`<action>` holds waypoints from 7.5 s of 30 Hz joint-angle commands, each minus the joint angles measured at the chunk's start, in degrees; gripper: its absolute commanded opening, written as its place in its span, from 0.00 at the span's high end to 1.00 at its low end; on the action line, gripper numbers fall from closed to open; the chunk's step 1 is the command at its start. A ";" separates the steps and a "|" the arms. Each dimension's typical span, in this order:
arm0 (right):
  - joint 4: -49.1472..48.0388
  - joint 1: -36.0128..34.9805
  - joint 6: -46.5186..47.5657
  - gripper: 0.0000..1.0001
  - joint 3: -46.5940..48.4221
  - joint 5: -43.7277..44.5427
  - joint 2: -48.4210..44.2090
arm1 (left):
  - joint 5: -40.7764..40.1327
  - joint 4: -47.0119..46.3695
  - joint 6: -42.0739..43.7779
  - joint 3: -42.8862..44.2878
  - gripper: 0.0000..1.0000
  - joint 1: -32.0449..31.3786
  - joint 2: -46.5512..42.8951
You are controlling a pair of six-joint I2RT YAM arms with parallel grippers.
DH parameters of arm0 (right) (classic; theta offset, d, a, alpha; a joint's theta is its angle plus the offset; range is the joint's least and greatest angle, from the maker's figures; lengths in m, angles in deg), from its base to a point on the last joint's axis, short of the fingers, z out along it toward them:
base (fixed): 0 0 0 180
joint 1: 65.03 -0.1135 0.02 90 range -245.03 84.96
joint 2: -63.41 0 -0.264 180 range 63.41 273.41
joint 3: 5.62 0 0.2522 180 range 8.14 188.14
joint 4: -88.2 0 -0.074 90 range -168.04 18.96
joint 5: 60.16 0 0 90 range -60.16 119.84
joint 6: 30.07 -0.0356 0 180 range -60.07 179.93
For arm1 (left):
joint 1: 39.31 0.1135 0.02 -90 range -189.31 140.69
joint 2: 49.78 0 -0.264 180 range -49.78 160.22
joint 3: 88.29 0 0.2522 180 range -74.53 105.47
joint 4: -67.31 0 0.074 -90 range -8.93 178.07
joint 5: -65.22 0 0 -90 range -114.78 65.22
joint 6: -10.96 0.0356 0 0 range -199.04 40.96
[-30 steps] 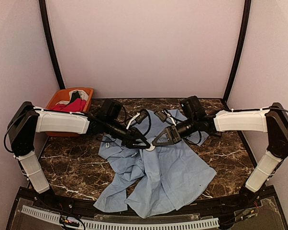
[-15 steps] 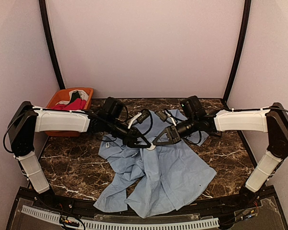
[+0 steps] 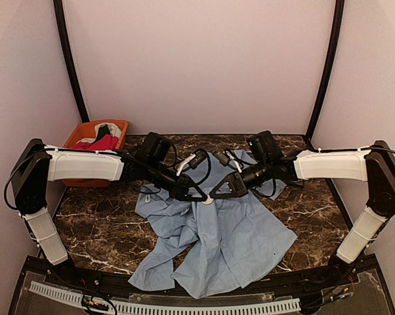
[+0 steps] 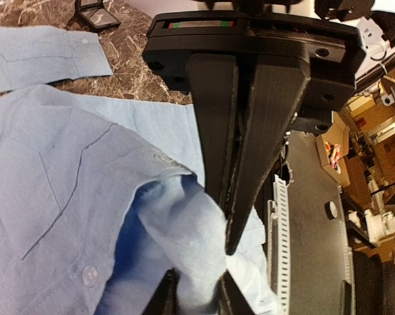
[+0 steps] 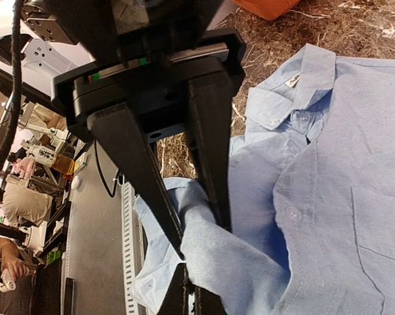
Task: Pin the brooch onto the clothing
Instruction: Close the brooch on the flattened clothing, then pin the brooch onto the flattened clothing.
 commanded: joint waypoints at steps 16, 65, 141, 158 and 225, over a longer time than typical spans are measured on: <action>-2.54 -1.54 0.26 0.94 -0.70 -8.96 -3.58 | -1.64 -2.98 -2.03 -0.56 0.99 0.86 -0.13; -17.27 -2.29 -8.89 0.76 -6.44 -0.79 -4.03 | 8.97 -29.51 -17.97 -9.11 0.99 3.30 -2.86; -8.09 -5.54 -8.25 1.00 -2.48 12.51 -8.76 | 5.76 -9.18 1.65 -3.79 0.54 2.77 -9.95; -3.65 -5.53 -6.94 1.00 0.83 4.97 -7.69 | 5.12 11.33 19.85 3.93 0.48 2.55 -9.08; -1.45 -5.52 -5.40 1.00 1.68 3.77 -6.74 | 6.21 18.15 25.23 11.05 0.58 1.03 -5.71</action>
